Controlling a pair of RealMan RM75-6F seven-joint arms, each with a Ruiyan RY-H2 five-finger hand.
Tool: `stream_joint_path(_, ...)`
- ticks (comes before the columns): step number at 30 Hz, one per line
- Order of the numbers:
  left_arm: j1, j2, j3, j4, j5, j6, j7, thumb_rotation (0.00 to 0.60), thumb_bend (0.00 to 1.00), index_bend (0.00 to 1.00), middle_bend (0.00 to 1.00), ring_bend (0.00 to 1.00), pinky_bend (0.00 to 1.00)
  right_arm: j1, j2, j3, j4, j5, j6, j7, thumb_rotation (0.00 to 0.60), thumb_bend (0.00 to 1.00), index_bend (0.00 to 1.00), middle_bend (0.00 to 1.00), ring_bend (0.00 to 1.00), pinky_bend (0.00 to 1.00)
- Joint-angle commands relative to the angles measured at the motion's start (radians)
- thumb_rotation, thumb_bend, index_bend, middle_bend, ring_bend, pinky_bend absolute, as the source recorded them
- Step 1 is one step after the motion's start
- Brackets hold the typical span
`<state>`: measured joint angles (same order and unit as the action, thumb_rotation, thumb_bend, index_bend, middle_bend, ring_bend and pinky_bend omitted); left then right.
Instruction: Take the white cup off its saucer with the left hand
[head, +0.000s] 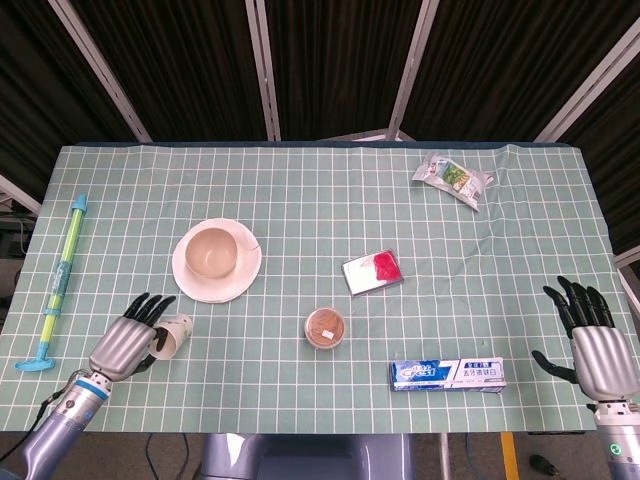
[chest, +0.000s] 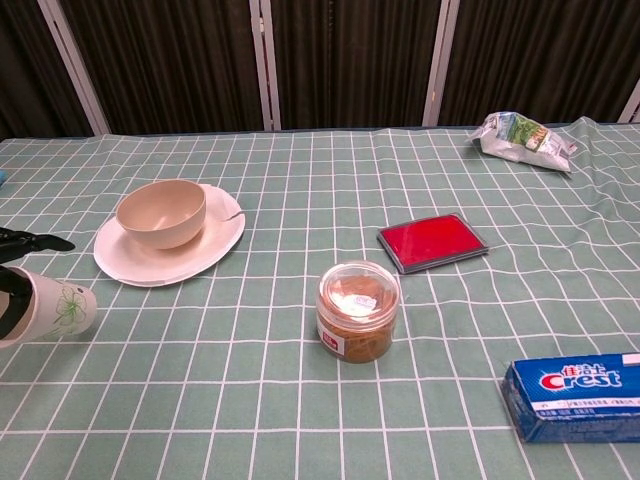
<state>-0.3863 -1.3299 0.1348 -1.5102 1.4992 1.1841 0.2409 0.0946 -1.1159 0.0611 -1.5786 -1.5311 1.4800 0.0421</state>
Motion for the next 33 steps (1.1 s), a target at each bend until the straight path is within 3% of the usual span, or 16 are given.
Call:
stream_joint_path(1,-0.003,0.001,-0.007,-0.012,-0.014,-0.019,0.013,0.600,0.57,0.59,0.00,0.00,0.00,0.000,0.000,0.001,0.000,0.000,0.000,0.002,0.600,0.09,0.10,0.00,0.00,0.00)
stream_joint_path(7,-0.005,-0.006,-0.026,-0.033,-0.022,-0.026,0.051,0.600,0.53,0.53,0.00,0.00,0.00,-0.003,0.003,0.001,0.000,0.000,0.006,0.007,0.600,0.09,0.10,0.00,0.00,0.00)
stream_joint_path(14,-0.002,-0.005,-0.039,-0.048,-0.025,-0.027,0.080,0.600,0.46,0.38,0.00,0.00,0.00,-0.006,0.004,0.000,-0.002,-0.001,0.010,0.006,0.600,0.09,0.10,0.00,0.00,0.00)
stream_joint_path(22,-0.012,0.015,-0.051,-0.087,-0.075,-0.077,0.137,0.600,0.41,0.35,0.00,0.00,0.00,-0.007,0.005,-0.001,-0.006,-0.005,0.014,0.006,0.600,0.09,0.10,0.00,0.00,0.00)
stream_joint_path(26,-0.017,0.024,-0.055,-0.106,-0.094,-0.093,0.160,0.600,0.37,0.28,0.00,0.00,0.00,-0.007,0.005,-0.002,-0.006,-0.008,0.014,0.005,0.600,0.09,0.10,0.00,0.00,0.00)
stream_joint_path(33,-0.005,0.044,-0.066,-0.141,-0.076,-0.054,0.146,0.600,0.34,0.21,0.00,0.00,0.00,-0.007,0.005,-0.002,-0.005,-0.009,0.014,0.005,0.600,0.09,0.10,0.00,0.00,0.00)
